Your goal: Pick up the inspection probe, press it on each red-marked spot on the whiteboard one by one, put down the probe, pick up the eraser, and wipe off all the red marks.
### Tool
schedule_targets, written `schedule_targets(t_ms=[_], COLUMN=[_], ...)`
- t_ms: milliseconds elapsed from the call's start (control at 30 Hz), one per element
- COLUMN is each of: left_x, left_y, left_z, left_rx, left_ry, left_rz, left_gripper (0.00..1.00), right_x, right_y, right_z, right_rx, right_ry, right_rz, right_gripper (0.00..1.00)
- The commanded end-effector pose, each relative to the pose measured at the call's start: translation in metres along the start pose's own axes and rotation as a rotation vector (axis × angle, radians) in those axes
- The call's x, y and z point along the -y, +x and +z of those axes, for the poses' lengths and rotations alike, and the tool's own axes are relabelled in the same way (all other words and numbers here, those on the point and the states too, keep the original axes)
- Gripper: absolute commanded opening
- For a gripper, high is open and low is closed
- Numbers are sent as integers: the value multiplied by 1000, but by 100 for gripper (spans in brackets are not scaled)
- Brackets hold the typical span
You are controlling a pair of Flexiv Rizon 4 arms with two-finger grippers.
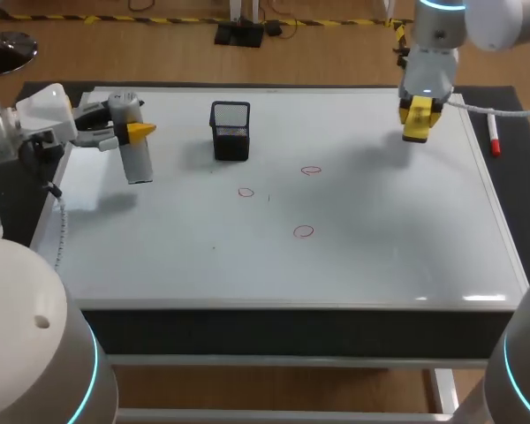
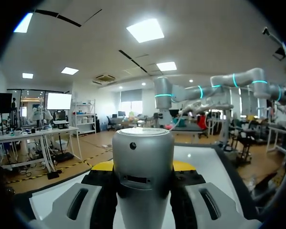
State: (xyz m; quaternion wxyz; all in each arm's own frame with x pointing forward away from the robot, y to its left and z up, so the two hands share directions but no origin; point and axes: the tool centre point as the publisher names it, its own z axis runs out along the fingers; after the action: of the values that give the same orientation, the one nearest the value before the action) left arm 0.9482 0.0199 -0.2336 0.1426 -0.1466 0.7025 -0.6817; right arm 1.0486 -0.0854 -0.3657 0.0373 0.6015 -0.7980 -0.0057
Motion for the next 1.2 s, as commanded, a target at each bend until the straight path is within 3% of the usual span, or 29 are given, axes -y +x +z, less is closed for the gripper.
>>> schedule_targets(t_ms=[33, 533, 867, 1200], left_x=[0, 0, 0, 0], left_y=[0, 0, 0, 0], left_z=[0, 0, 0, 0], left_rx=[1, 1, 1, 1], left_ry=[3, 3, 3, 3], left_rz=[2, 2, 2, 2], left_gripper=[0, 0, 0, 0], right_x=[-25, -125, -179, -218], right_y=[-26, -123, -182, -237], right_z=[-3, -15, -7, 2], right_rx=[-32, -8, 0, -18], right_ry=[10, 12, -4, -2], right_rz=[-29, -302, -435, -589], right_gripper=[0, 0, 0, 0])
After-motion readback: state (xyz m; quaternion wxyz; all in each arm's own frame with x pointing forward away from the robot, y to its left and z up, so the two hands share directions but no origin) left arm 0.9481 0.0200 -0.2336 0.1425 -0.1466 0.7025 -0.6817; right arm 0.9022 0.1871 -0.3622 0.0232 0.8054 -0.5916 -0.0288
